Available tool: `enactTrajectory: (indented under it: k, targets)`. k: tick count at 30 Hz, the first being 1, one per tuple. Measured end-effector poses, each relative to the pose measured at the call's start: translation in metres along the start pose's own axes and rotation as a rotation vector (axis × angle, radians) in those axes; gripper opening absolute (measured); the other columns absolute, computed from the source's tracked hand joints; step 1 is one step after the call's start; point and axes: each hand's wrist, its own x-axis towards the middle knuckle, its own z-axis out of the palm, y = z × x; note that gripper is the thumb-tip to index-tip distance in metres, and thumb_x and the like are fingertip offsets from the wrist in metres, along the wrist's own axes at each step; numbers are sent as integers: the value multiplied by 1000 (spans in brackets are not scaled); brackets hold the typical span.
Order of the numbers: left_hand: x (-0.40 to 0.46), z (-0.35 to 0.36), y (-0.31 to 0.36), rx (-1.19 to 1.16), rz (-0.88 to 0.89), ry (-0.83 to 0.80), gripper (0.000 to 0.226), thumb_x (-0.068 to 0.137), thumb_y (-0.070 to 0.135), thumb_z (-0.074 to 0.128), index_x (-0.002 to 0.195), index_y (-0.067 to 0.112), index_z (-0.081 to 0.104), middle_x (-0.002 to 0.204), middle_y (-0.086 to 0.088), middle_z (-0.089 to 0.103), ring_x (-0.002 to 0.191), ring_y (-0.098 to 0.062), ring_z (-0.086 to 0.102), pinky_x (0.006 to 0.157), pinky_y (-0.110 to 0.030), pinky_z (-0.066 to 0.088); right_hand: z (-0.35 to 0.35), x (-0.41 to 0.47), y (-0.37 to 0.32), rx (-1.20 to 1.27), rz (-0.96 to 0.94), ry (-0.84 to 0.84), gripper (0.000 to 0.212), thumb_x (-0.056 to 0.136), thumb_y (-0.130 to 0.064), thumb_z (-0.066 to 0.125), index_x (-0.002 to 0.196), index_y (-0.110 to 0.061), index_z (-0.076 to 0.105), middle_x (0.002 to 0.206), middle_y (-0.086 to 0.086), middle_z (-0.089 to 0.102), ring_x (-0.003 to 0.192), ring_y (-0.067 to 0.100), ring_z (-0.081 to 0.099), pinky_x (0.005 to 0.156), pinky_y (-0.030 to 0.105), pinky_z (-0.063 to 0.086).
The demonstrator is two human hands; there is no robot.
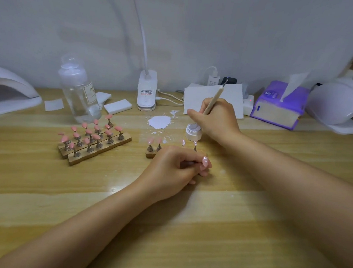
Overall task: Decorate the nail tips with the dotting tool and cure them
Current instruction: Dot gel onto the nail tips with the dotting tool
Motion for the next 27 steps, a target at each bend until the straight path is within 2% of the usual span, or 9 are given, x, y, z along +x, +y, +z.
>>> enactTrajectory:
  k: [4, 9, 13, 18, 21, 24, 27]
  targets:
    - [0, 0, 1, 2, 3, -1, 15, 88, 2, 56, 86, 5, 71, 67, 14, 65, 67, 7, 63, 54, -10, 48, 1, 0, 0, 3, 6, -23, 39, 78, -22, 67, 49, -19, 41, 51, -6, 51, 54, 8, 49, 59, 27, 41]
    - [0, 0, 1, 2, -2, -3, 15, 88, 2, 56, 86, 5, 71, 63, 19, 65, 67, 8, 63, 54, -10, 48, 0, -2, -2, 20, 1, -10, 41, 78, -23, 68, 48, -19, 40, 50, -6, 49, 55, 10, 48, 56, 26, 39]
    - [0, 0, 0, -9, -21, 0, 16, 88, 4, 57, 85, 9, 71, 64, 17, 66, 68, 7, 63, 54, -10, 47, -8, -15, -9, 270, 25, 158, 43, 80, -32, 69, 51, -19, 40, 46, -7, 48, 49, 5, 47, 49, 16, 34]
    - [1, 1, 1, -20, -24, -1, 22, 88, 4, 57, 78, 20, 69, 66, 15, 66, 68, 6, 63, 53, -10, 46, -22, -56, -14, 607, 112, 220, 36, 82, -35, 66, 55, -15, 53, 40, -9, 54, 39, 0, 50, 48, 16, 43]
    - [1, 1, 1, -5, -9, -10, 19, 89, 3, 56, 82, 14, 70, 66, 13, 66, 67, 7, 63, 53, -10, 46, -28, -83, -14, 781, 178, 193, 33, 65, -42, 71, 55, -16, 54, 45, -7, 57, 44, 3, 53, 53, 17, 48]
    - [1, 0, 2, 9, 10, -16, 17, 89, 3, 56, 83, 9, 70, 63, 14, 66, 65, 7, 62, 53, -9, 46, -30, -101, -14, 806, 176, 154, 35, 51, -44, 73, 51, -18, 50, 45, -6, 53, 50, 9, 52, 55, 19, 46]
    - [1, 0, 3, -6, 10, -18, 21, 89, 7, 56, 79, 21, 68, 60, 16, 65, 64, 7, 62, 53, -9, 46, -27, -103, -16, 782, 141, 119, 39, 60, -30, 76, 50, -15, 41, 41, -9, 43, 50, 13, 51, 54, 23, 44]
